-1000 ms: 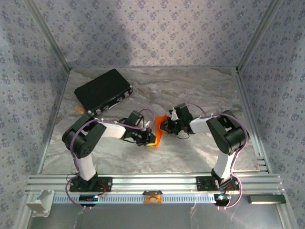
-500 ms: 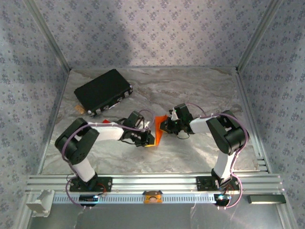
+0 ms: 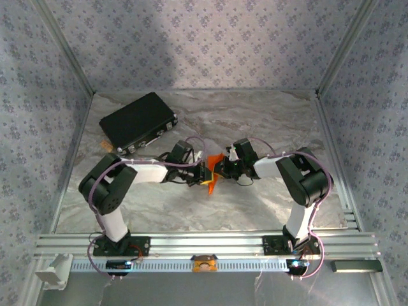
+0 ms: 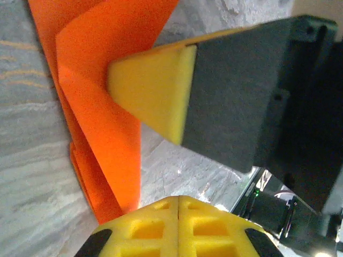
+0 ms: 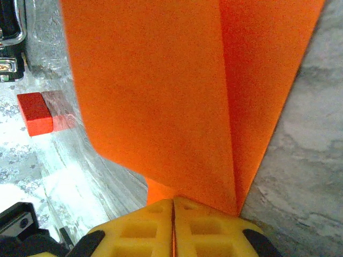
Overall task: Fold a paper plane with a square sheet of paper (pick it up from the middle)
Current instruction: Fold the wing for the fifth time at the center of the table.
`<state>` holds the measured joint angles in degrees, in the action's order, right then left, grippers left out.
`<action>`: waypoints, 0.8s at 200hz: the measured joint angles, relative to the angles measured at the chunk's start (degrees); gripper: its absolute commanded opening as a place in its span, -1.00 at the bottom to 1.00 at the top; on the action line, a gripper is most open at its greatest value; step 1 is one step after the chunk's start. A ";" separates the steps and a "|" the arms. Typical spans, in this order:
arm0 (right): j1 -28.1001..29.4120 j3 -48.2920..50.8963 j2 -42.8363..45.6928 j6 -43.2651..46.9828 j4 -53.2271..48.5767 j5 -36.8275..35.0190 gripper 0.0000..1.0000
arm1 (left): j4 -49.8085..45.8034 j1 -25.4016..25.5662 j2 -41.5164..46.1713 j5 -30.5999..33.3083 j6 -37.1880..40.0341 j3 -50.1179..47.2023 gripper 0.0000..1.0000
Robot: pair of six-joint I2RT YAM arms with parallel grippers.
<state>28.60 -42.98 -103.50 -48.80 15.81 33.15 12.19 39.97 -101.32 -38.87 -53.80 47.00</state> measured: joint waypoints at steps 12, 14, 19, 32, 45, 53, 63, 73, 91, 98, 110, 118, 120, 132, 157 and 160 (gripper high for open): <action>0.00 0.00 0.00 0.00 0.00 0.00 -0.78 | 0.42 0.00 -0.57 -0.33 -0.31 0.44 -0.87; 0.00 0.00 0.00 0.00 0.00 0.00 -0.78 | 0.50 0.00 -0.66 -0.37 -0.35 0.48 -0.88; 0.00 0.00 0.00 0.00 0.00 0.00 -0.78 | 0.57 0.00 -0.72 -0.52 -0.35 0.66 -0.87; 0.00 0.00 0.02 0.00 0.02 0.00 -0.78 | 0.68 0.00 -1.03 -0.70 -0.31 1.22 -0.88; 0.00 0.00 0.00 -0.02 0.02 0.00 -0.78 | 0.68 0.00 -1.57 -0.81 -0.31 1.92 -0.88; 0.00 0.00 0.00 0.00 0.02 0.00 -0.78 | 0.68 0.00 -2.01 -0.94 -0.28 2.34 -0.88; 0.00 0.00 0.00 0.00 0.02 0.00 -0.78 | 0.63 0.00 -2.54 -1.03 -0.28 2.64 -0.88; 0.00 0.00 0.00 0.00 0.02 0.00 -0.78 | 0.66 0.00 -3.04 -1.31 -0.28 2.84 -0.89; 0.02 0.00 0.00 -0.02 0.02 0.00 -0.78 | 0.44 0.02 -4.00 -1.77 -0.07 3.02 -0.89; 0.02 0.00 0.00 -0.02 0.02 0.00 -0.78 | 0.24 0.04 -4.33 -1.81 0.15 3.02 -0.89; 0.04 0.00 0.00 -0.02 0.02 -0.04 -0.78 | -0.15 0.13 -4.92 -1.84 0.33 3.02 -0.89; 0.04 0.00 0.00 -0.02 0.02 -0.04 -0.78 | -0.33 0.22 -5.20 -1.84 0.39 3.02 -0.89; 0.04 0.00 0.02 -0.02 0.02 -0.04 -0.78 | -0.35 0.24 -5.25 -1.84 0.39 3.02 -0.89; 0.04 0.00 0.00 -0.02 0.02 -0.07 -0.78 | -0.46 0.44 -5.57 -1.84 0.70 3.02 -0.88; 0.04 0.00 0.00 -0.02 0.02 -0.07 -0.78 | -0.90 0.98 -5.97 -1.79 1.18 3.02 -0.89; 0.04 0.00 0.00 -0.02 0.02 -0.07 -0.78 | -0.92 1.03 -6.03 -1.79 1.22 3.02 -0.89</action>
<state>28.64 -42.98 -103.50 -48.82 15.84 33.08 11.27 40.99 -107.35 -40.66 -52.58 50.02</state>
